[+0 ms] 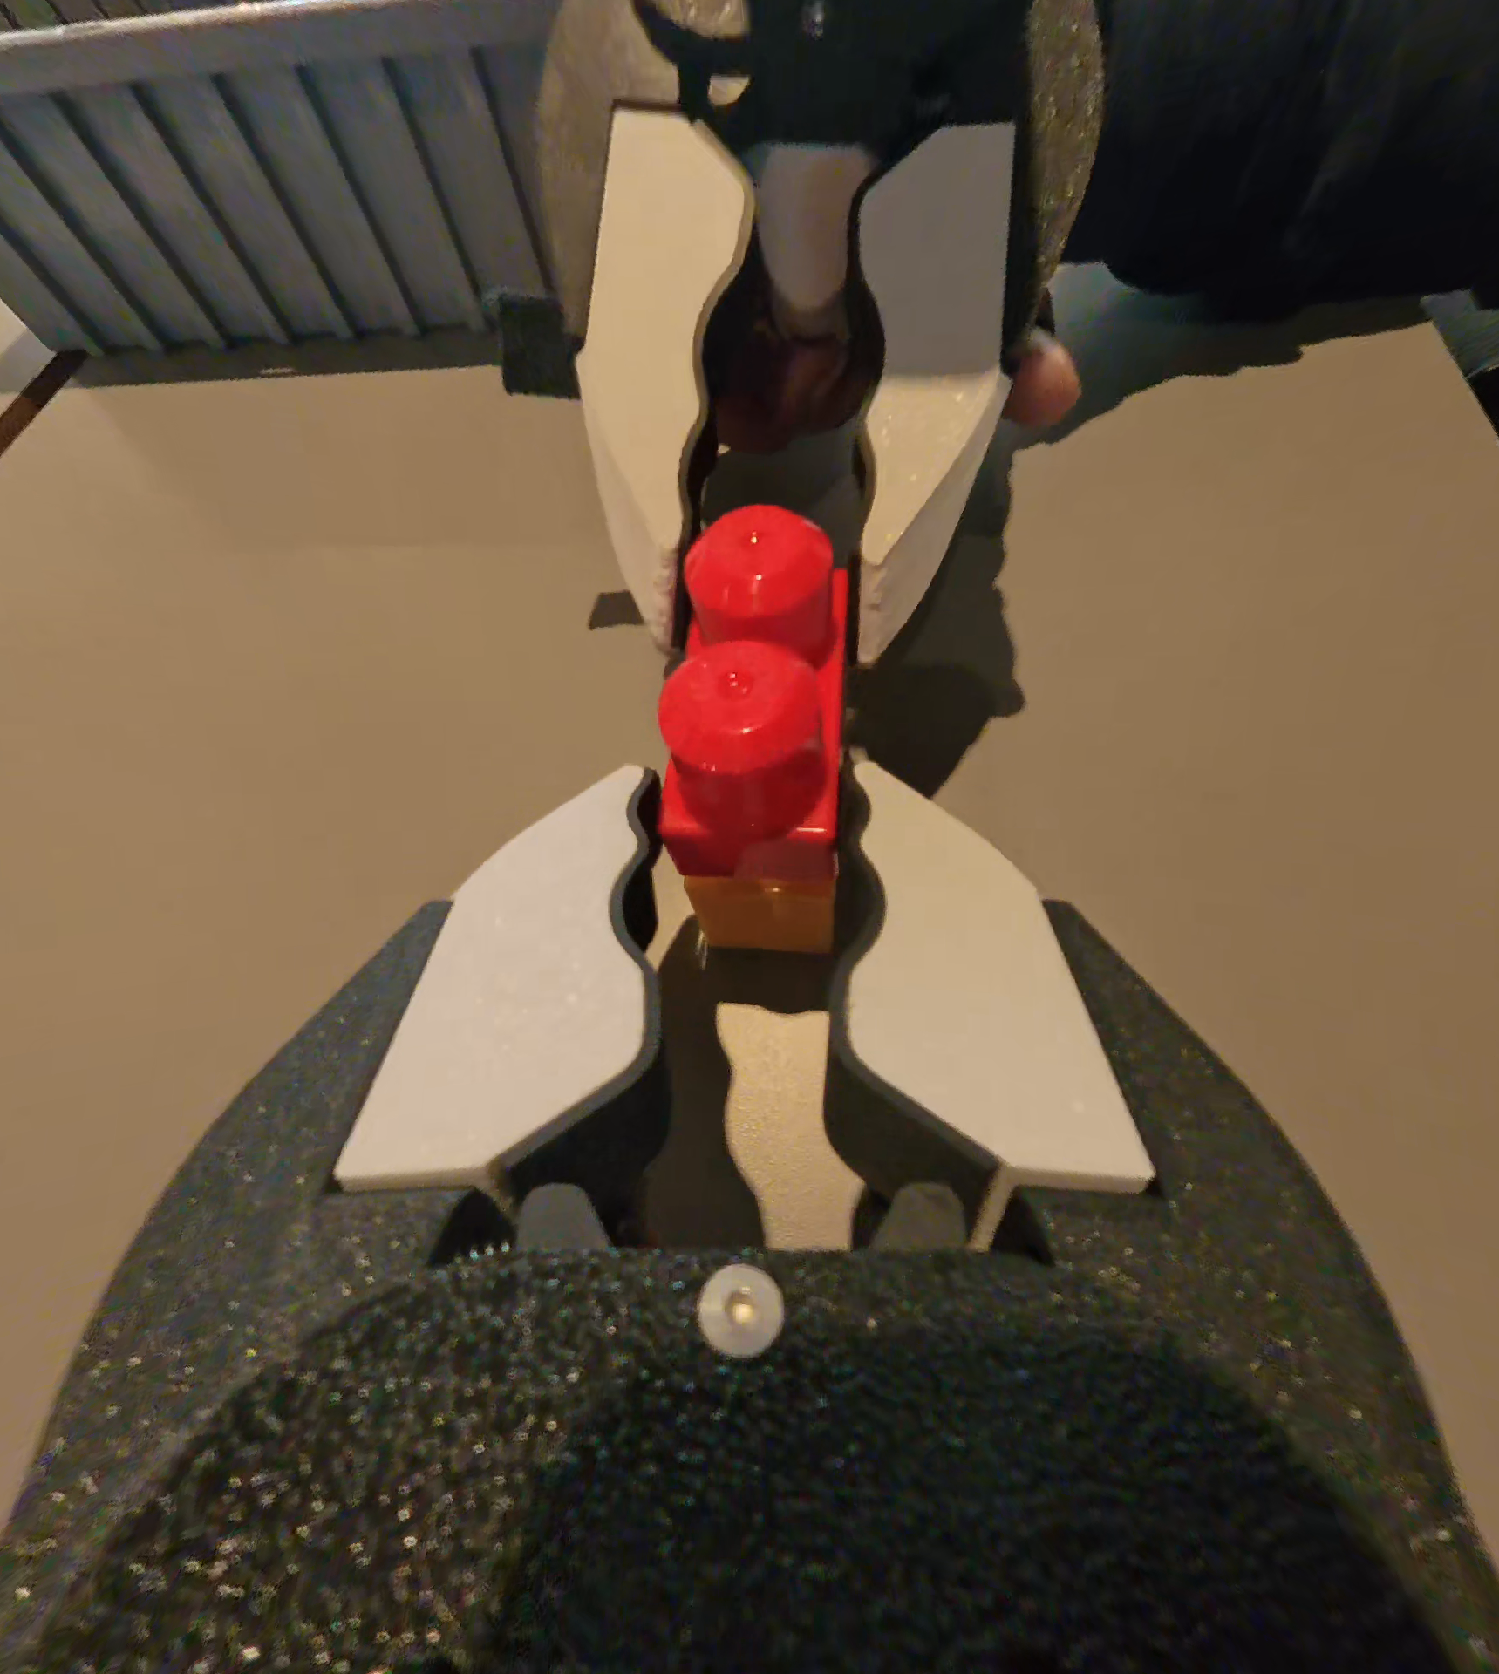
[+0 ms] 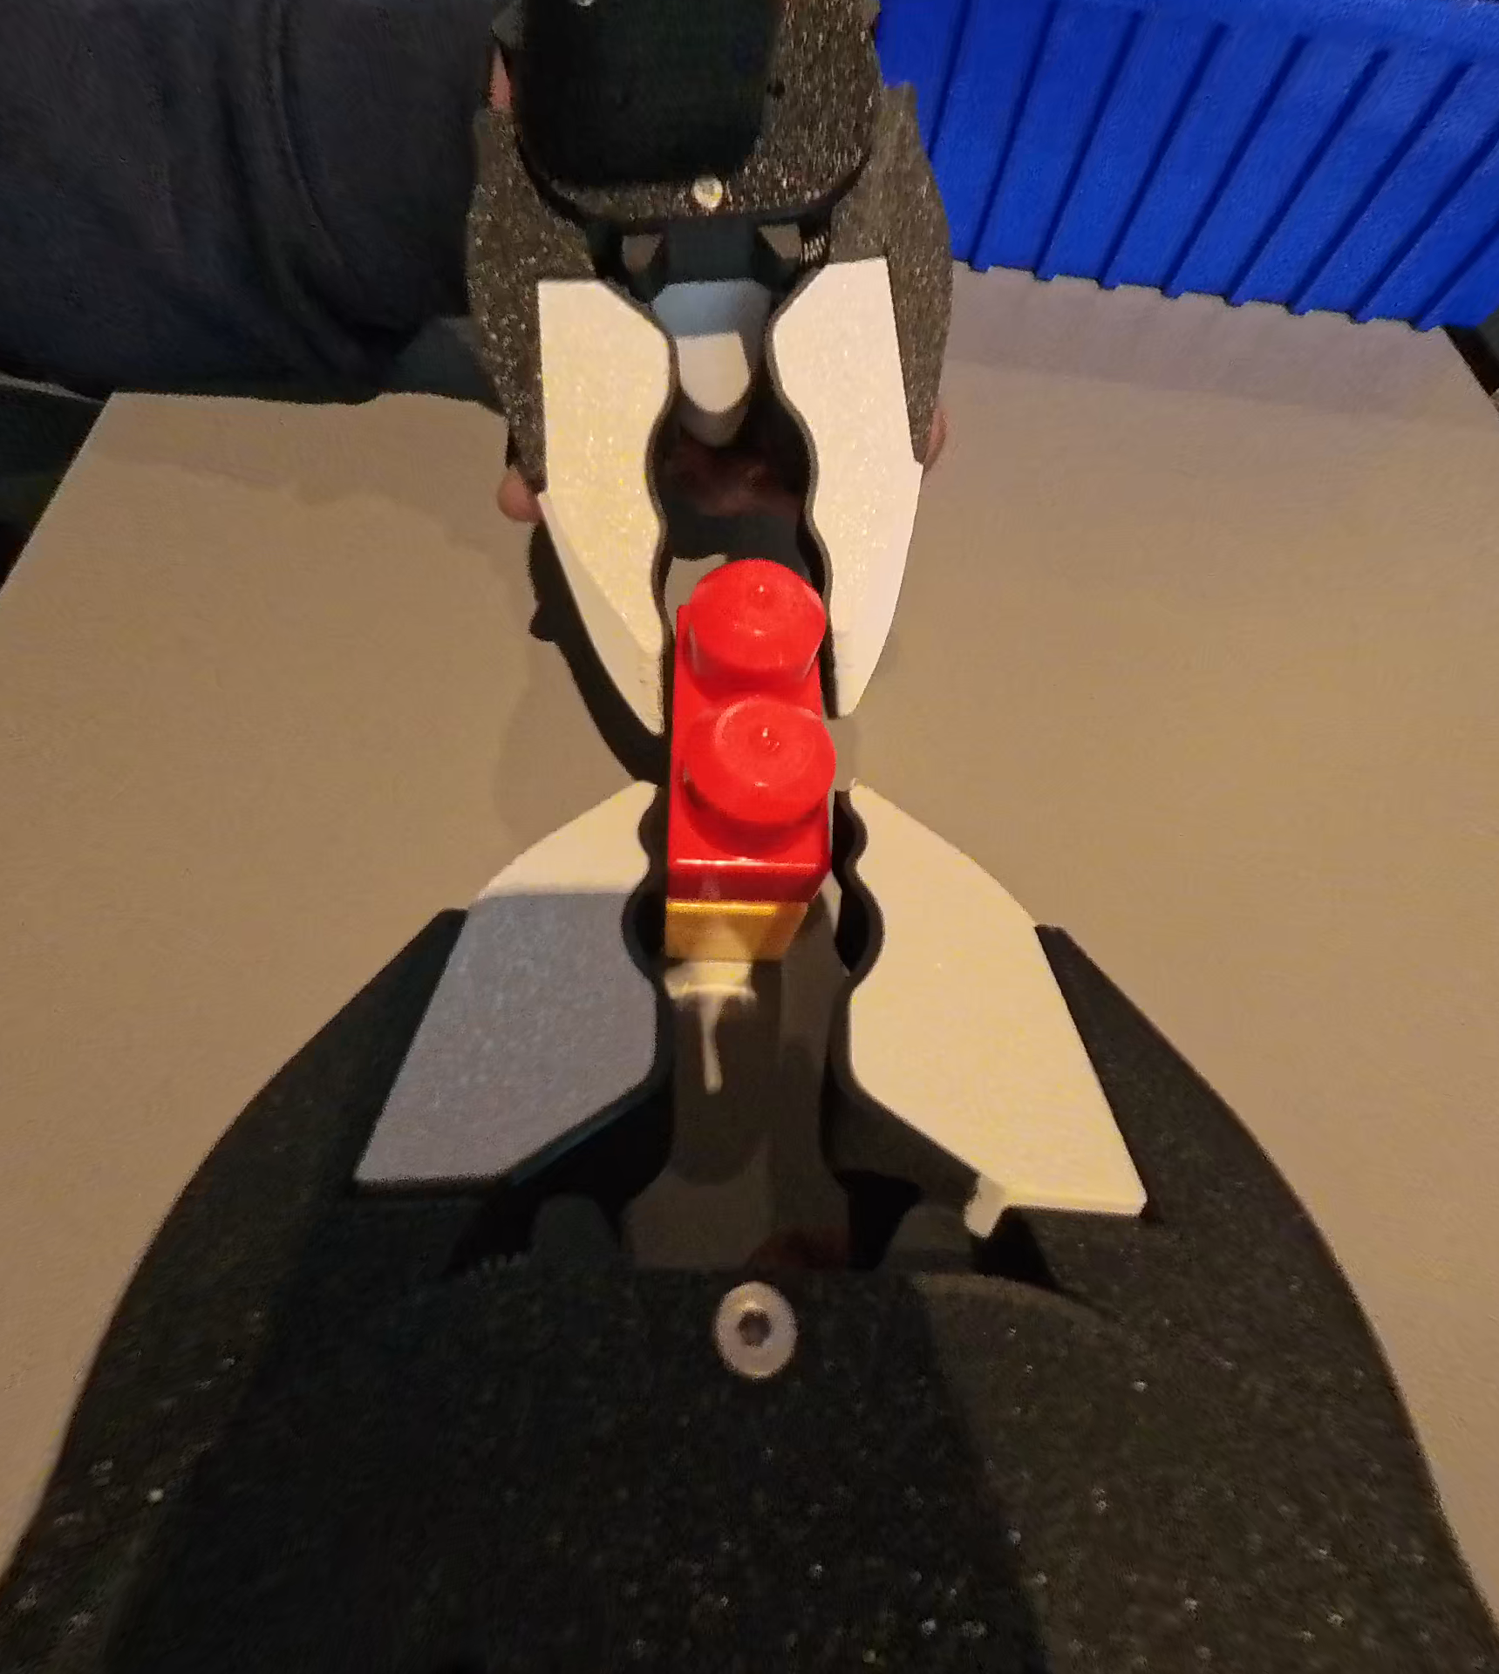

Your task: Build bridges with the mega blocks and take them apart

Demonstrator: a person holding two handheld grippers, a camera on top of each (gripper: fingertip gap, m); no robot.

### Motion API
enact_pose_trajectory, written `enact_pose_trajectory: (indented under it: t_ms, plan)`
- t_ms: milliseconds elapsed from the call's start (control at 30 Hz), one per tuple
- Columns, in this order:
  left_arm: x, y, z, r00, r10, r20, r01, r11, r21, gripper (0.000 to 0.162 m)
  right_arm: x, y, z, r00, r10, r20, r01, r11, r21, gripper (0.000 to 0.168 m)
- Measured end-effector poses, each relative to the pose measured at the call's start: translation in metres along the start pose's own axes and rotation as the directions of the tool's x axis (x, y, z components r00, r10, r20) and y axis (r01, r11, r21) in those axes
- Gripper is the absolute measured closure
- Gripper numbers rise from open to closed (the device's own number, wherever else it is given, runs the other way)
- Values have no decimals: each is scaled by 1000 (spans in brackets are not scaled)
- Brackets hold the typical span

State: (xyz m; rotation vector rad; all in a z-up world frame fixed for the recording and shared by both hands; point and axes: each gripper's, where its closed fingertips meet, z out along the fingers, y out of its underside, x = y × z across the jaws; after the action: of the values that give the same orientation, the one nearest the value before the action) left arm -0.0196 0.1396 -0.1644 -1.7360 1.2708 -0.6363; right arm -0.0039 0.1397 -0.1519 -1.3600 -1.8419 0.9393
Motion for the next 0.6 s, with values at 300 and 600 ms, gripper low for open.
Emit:
enact_pose_trajectory:
  t_ms: [300, 600]
  plan:
    - [1, 1, 0, 1000, -22, -6, 22, 1000, -12, 125, 0, -5, -4, 1000, -17, -16, 18, 998, 57, 137]
    - [2, 4, 2, 999, -50, -12, 50, 998, -37, 125, 0, 0, -3, 991, 122, 48, -126, 988, 91, 137]
